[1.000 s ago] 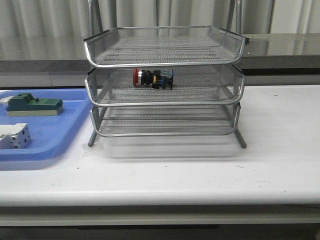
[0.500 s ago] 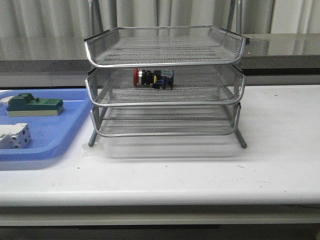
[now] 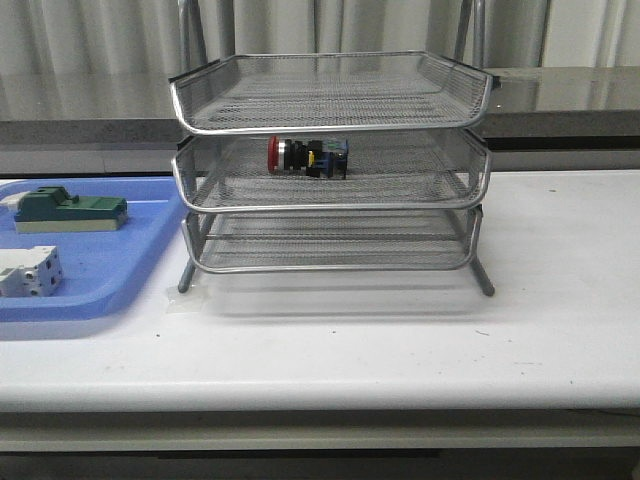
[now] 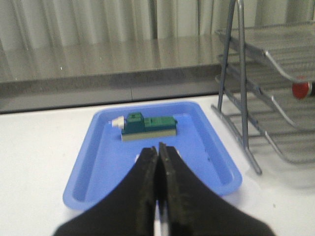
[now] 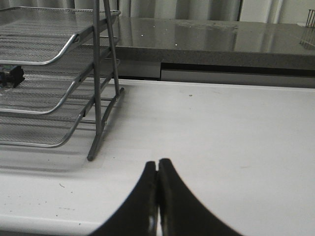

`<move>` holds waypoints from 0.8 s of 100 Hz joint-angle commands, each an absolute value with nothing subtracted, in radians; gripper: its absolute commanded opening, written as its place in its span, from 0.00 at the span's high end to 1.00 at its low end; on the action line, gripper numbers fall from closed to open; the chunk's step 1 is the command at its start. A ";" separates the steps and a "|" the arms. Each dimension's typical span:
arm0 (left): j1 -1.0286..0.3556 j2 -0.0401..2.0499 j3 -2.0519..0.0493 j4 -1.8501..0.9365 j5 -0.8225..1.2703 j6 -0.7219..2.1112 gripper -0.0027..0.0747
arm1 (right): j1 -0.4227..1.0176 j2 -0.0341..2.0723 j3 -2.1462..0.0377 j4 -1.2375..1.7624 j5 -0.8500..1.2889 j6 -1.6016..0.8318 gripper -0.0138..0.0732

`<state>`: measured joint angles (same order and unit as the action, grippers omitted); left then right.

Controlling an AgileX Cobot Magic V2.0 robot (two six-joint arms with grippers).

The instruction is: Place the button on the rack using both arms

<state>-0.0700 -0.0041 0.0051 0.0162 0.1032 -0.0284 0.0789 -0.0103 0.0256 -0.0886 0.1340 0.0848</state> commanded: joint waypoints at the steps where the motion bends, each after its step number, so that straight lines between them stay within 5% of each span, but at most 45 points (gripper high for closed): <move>1: -0.063 -0.035 0.029 0.011 -0.060 -0.053 0.99 | 0.074 -0.027 0.028 -0.096 0.044 0.077 0.97; 80: -0.063 -0.035 0.037 0.000 -0.076 -0.053 0.99 | 0.074 -0.027 0.028 -0.096 0.044 0.077 0.97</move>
<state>-0.0625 -0.0041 0.0051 0.0143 0.0111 -0.0431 0.0789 -0.0103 0.0256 -0.0886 0.1294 0.0848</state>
